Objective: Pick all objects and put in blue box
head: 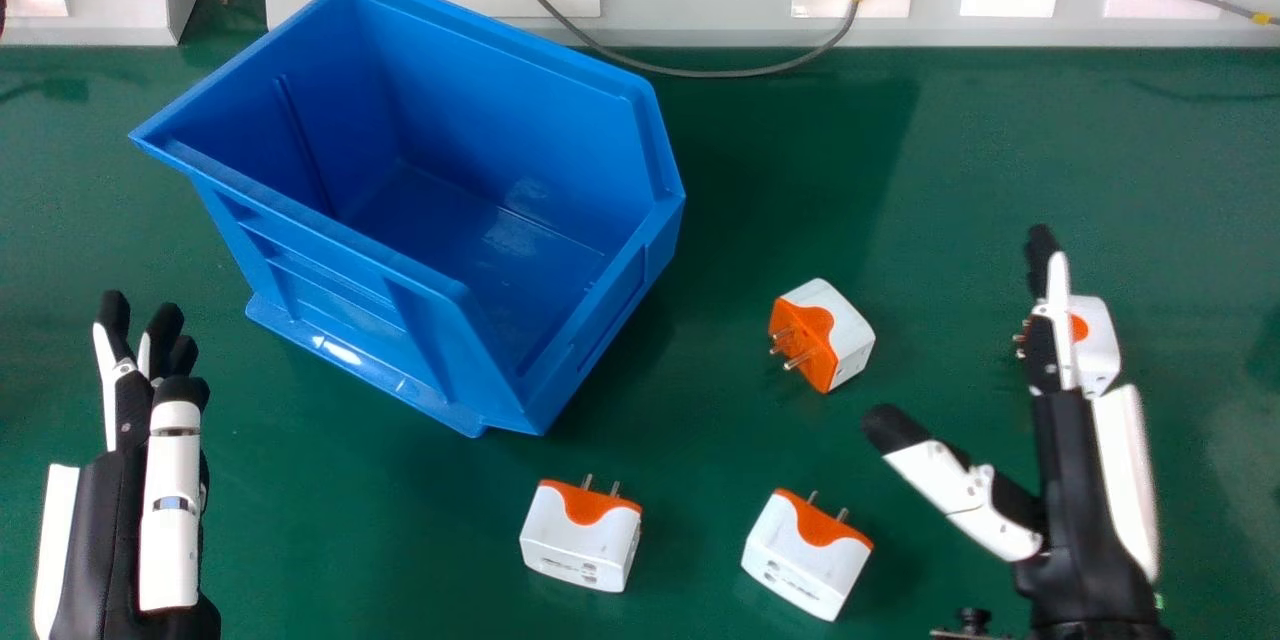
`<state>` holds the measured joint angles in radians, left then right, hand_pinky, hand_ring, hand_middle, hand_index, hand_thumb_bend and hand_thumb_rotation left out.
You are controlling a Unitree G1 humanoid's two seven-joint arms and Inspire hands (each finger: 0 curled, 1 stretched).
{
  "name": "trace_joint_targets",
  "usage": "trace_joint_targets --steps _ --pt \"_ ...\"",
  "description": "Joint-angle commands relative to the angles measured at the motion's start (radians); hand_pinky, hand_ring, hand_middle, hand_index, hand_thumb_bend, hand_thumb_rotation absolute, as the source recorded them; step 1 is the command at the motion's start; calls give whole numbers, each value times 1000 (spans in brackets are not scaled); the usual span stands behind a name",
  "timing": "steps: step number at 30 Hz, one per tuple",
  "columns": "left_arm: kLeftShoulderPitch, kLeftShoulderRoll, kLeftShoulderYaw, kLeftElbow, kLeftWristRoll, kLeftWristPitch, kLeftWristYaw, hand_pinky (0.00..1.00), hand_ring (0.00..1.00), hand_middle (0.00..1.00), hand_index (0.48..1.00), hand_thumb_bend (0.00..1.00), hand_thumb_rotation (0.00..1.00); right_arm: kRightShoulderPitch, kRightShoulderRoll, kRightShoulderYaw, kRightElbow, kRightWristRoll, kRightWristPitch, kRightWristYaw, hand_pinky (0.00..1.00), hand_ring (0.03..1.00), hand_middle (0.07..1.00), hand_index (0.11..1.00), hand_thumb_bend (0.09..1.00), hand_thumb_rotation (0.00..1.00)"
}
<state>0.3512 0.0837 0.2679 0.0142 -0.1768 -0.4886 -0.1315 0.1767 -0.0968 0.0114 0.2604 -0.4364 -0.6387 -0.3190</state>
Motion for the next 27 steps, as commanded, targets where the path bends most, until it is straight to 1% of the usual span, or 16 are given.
trace_joint_targets --steps 1,2,4,5,8,12,15,17,19,20,22,23,24,26,27 --pt "10 -5 1 -32 -5 2 5 1000 1000 1000 1000 39 1000 -9 -10 10 -24 13 1 9 1000 1000 1000 1000 630 814" --pt "12 -5 1 -35 0 5 9 1000 1000 1000 1000 26 1000 -11 -12 15 -19 15 -1 14 1000 1000 1000 1000 619 819" --pt "11 -3 4 -30 7 -1 12 1000 1000 1000 1000 14 1000 -14 -10 25 -12 22 3 25 1000 1000 1000 1000 569 829" --pt "10 -2 6 -26 7 -5 12 1000 1000 1000 1000 14 1000 -15 -9 29 -9 24 5 29 1000 1000 1000 1000 546 838" --pt "10 -1 8 -21 1 -10 7 1000 1000 1000 1000 46 1000 -14 -9 39 -4 31 11 40 997 1000 1000 1000 504 867" --pt "13 0 8 -26 -10 -3 1 1000 1000 1000 1000 66 1000 -13 -9 45 -1 28 15 36 980 1000 1000 1000 463 889" --pt "11 2 8 -23 -17 -7 -5 1000 1000 1000 1000 66 1000 -16 -12 43 0 25 16 32 984 1000 1000 1000 461 907" --pt "11 3 8 -23 -17 -11 -8 1000 1000 1000 1000 64 1000 -19 -13 42 3 29 11 32 985 1000 1000 1000 453 909" --pt "12 4 7 -27 -9 -7 -3 1000 1000 1000 1000 51 1000 -19 -14 40 3 33 10 33 992 1000 1000 1000 437 905" --pt "13 3 7 -29 -8 -7 -1 1000 1000 1000 1000 50 1000 -19 -14 40 2 35 11 35 996 1000 1000 1000 434 903" --pt "16 2 7 -32 -8 -6 1 1000 1000 1000 1000 43 1000 -17 -13 38 -4 37 16 35 999 1000 1000 1000 432 887" --pt "16 3 7 -31 -13 -9 -3 1000 1000 1000 1000 40 1000 -16 -13 38 -9 35 21 33 1000 1000 1000 1000 432 866" --pt "17 4 7 -30 -15 -11 -6 1000 1000 1000 1000 42 1000 -13 -10 35 -17 21 32 19 1000 1000 1000 1000 448 835" --pt "20 6 7 -30 -17 -12 -10 1000 1000 1000 1000 62 1000 -8 -3 28 -38 -13 61 -15 978 1000 1000 1000 523 720" --pt "23 6 7 -34 -14 -10 -9 1000 1000 1000 1000 74 1000 -6 1 24 -49 -29 72 -35 961 1000 1000 1000 551 680"
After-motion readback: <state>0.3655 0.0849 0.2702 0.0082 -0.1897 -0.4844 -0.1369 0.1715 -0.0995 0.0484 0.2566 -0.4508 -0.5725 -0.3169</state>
